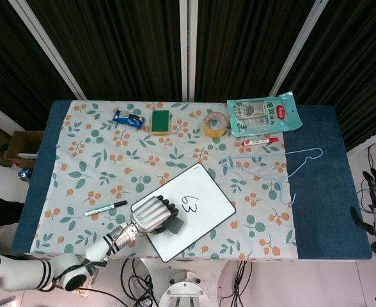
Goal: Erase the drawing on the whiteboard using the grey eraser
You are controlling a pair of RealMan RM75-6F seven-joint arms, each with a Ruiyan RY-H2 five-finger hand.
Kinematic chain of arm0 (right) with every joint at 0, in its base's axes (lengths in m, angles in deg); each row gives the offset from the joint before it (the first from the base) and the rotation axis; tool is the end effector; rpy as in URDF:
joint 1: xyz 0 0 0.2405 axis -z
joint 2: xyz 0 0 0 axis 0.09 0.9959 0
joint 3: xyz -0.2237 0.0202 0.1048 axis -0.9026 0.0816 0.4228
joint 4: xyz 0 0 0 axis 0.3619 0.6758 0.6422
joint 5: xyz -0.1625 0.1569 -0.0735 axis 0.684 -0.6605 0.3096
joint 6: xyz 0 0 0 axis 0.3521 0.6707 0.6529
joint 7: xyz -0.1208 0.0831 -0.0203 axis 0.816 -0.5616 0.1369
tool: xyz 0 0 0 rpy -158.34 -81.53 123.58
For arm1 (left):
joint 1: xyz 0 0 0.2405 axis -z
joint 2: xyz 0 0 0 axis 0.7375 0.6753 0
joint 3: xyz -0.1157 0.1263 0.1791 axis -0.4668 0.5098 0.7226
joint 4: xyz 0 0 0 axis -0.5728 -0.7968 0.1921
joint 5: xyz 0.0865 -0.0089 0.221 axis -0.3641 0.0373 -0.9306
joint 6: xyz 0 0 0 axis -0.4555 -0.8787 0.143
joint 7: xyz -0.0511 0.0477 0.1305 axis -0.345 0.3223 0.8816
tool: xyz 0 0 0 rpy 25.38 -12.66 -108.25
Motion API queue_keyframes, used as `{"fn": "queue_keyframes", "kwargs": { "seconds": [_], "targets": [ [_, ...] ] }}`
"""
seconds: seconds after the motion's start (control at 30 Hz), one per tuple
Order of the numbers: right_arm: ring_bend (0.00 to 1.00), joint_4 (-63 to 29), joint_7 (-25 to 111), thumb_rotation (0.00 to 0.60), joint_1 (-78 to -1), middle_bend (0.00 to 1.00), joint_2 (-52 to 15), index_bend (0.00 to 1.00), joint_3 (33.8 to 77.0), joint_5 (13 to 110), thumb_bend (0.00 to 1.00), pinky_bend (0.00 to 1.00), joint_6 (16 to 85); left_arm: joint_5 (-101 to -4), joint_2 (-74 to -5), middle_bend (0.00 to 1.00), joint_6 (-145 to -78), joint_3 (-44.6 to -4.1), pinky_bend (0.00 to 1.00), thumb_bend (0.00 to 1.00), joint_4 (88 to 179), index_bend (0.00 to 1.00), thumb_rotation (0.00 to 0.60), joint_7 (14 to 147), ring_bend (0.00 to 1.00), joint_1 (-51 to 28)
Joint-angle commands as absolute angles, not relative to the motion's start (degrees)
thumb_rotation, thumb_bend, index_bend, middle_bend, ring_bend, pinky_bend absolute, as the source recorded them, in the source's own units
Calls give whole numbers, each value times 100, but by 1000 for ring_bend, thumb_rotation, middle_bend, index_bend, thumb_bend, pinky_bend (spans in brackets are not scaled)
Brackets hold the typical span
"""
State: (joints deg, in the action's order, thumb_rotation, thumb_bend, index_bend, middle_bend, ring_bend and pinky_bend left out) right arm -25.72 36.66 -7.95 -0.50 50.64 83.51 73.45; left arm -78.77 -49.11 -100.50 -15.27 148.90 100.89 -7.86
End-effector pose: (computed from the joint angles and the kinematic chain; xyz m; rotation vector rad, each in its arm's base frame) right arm -0.3508 -0.1869 0.1560 1.2801 -0.8642 0.9215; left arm -0.1190 0.2468 -0.0990 -2.3291 -0.6733 -0.9675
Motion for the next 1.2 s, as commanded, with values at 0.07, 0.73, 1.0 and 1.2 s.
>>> {"fn": "queue_keyframes", "kwargs": {
  "seconds": [0.07, 0.73, 1.0, 1.2],
  "targets": [
    [0, -2610, 3611, 600, -760, 0, -9, 0, 5050, 8399, 249, 0, 7414, -7753, -5020, 601, -9972, -1634, 508, 341, 14825, 638, 600, 10134, 479, -719],
    [0, -2623, 3420, 600, -671, 0, 91, 0, 5094, 8372, 248, 0, 7531, -7194, -5736, 604, -9709, -2102, 512, 369, 14190, 641, 600, 10268, 482, -353],
    [0, -2593, 3385, 600, -658, 0, 100, 0, 5115, 8333, 248, 0, 7525, -6916, -6087, 604, -9598, -2295, 512, 374, 13817, 640, 600, 10314, 482, -173],
    [0, -2561, 3332, 600, -641, 0, 110, 0, 5134, 8302, 248, 0, 7531, -6701, -6252, 604, -9520, -2444, 511, 379, 13513, 641, 600, 10357, 482, -38]
  ]
}}
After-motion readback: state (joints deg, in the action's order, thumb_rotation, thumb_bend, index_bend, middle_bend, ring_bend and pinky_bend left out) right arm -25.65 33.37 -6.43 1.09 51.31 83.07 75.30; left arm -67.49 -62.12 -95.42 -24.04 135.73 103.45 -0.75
